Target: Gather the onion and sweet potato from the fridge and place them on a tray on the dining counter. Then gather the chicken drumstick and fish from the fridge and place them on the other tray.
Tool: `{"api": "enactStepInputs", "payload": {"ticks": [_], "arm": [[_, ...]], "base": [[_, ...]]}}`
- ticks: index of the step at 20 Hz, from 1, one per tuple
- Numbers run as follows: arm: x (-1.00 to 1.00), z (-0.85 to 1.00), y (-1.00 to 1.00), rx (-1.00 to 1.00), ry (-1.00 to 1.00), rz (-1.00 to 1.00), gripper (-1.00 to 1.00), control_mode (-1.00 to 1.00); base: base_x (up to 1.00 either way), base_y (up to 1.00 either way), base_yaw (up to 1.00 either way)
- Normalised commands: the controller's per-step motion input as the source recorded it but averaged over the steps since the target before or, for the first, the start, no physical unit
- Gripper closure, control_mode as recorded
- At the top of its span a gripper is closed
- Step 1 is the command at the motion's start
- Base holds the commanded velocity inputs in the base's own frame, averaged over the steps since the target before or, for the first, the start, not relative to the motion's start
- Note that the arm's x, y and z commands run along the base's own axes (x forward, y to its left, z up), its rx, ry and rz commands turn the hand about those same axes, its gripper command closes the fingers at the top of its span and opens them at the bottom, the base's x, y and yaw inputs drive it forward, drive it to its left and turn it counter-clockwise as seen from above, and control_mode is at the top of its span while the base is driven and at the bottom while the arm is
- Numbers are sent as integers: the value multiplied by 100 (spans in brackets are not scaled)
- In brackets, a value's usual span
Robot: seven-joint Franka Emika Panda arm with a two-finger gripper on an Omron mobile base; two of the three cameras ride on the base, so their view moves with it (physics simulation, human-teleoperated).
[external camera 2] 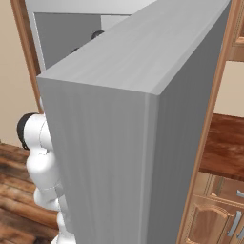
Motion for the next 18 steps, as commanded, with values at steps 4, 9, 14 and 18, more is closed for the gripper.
{"api": "enactStepInputs", "payload": {"ticks": [4,9,14,18], "arm": [[0,-22,-17,18,5,0,100,-100],[-6,-12,-11,24,0,0,100,-100],[-35,0,0,14,-1,0,100,-100],[-75,4,3,3,-8,0,100,-100]], "base": [[0,0,0],[0,0,0],[0,0,0],[0,0,0]]}}
